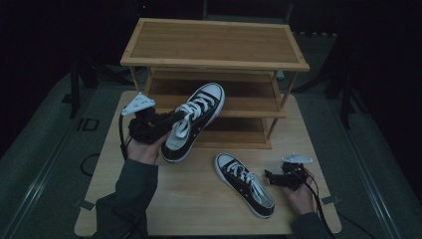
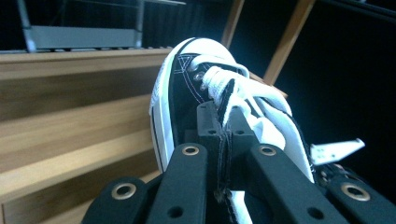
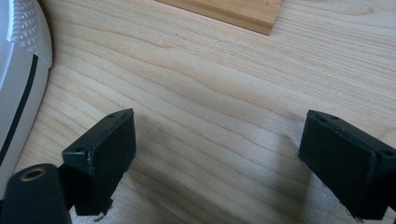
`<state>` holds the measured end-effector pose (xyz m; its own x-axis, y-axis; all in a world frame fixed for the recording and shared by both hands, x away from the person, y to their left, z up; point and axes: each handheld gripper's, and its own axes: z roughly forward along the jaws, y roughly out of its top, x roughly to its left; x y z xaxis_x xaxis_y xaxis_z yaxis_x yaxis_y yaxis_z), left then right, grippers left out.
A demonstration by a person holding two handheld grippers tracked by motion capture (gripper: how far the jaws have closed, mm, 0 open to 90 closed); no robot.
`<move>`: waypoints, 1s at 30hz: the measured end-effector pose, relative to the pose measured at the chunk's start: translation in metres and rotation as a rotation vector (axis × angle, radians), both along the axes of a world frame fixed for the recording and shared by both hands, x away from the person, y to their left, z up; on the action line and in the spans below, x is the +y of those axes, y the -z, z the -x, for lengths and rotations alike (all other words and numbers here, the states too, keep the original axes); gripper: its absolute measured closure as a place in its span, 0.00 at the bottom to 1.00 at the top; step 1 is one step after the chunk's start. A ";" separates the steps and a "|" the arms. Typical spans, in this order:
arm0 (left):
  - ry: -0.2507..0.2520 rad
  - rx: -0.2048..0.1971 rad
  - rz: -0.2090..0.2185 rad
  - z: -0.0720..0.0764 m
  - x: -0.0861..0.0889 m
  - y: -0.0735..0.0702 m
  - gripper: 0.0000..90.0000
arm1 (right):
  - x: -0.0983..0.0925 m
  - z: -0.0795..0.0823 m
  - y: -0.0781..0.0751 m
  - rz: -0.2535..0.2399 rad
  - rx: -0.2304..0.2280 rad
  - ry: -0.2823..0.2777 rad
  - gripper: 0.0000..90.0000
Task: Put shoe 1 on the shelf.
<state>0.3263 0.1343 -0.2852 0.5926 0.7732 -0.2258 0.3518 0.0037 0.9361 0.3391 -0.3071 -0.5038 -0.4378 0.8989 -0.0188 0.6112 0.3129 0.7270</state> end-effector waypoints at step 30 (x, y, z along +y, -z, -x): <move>-0.325 0.003 0.138 -0.075 -0.034 0.018 0.98 | 0.000 0.000 0.000 0.000 0.000 0.000 0.12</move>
